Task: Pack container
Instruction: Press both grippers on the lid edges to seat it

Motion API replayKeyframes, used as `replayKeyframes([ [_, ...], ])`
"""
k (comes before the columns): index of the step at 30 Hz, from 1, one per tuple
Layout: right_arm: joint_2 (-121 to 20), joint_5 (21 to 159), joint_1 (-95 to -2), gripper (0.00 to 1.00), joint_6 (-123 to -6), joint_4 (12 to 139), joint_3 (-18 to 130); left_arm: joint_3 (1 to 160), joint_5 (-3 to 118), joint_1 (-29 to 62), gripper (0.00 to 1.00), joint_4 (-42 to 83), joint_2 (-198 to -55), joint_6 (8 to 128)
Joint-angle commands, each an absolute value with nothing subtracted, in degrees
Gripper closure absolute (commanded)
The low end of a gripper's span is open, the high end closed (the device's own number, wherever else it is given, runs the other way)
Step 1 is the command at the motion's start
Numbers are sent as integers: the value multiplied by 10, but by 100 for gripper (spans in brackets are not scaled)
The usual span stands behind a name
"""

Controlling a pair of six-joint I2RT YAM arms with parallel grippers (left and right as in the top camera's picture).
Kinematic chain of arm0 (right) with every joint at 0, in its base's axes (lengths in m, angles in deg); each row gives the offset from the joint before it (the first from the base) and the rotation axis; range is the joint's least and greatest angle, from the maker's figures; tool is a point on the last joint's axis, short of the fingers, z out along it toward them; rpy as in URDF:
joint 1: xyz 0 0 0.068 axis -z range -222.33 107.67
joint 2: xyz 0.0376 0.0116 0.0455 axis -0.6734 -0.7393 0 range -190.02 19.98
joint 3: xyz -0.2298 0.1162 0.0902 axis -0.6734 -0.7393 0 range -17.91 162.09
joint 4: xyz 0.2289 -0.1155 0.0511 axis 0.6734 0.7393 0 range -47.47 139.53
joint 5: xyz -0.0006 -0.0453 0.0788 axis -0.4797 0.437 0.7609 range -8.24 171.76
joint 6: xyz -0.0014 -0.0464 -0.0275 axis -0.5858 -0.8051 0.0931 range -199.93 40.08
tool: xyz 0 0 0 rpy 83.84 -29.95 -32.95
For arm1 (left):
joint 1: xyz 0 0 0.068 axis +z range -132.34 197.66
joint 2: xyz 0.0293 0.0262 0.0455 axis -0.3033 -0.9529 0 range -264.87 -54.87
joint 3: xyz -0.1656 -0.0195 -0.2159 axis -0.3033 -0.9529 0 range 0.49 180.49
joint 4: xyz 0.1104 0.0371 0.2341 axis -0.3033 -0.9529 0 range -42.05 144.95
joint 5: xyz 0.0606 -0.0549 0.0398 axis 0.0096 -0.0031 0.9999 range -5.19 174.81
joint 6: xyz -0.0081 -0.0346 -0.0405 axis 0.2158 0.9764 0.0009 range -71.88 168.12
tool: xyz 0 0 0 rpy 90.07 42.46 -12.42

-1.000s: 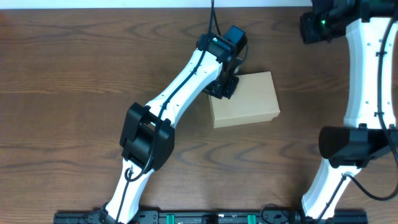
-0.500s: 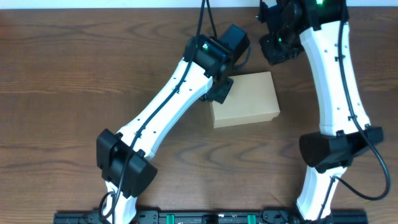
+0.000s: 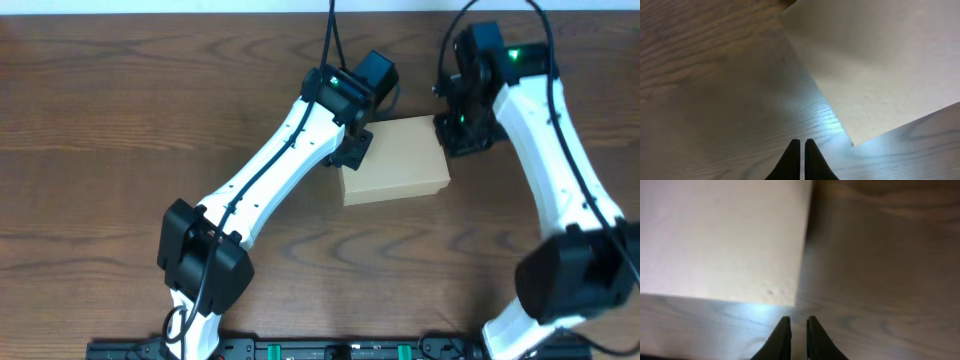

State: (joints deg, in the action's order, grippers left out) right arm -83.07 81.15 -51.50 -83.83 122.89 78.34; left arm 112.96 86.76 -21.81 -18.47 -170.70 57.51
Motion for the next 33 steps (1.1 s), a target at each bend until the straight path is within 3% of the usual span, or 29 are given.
replayKeyframes([
  [1,-789,842,-523,88,-830,1215,738,1131,848,-216,94,-178,-1691,600],
  [8,-741,845,-530,89,-832,1112,630,1119,847,-225,94,-142,-1691,681],
  [19,-696,954,-505,86,-855,1020,526,1008,721,-198,94,-17,-1672,669],
  [33,-696,960,-476,97,-860,1005,525,1005,668,-199,94,-6,-1672,659],
])
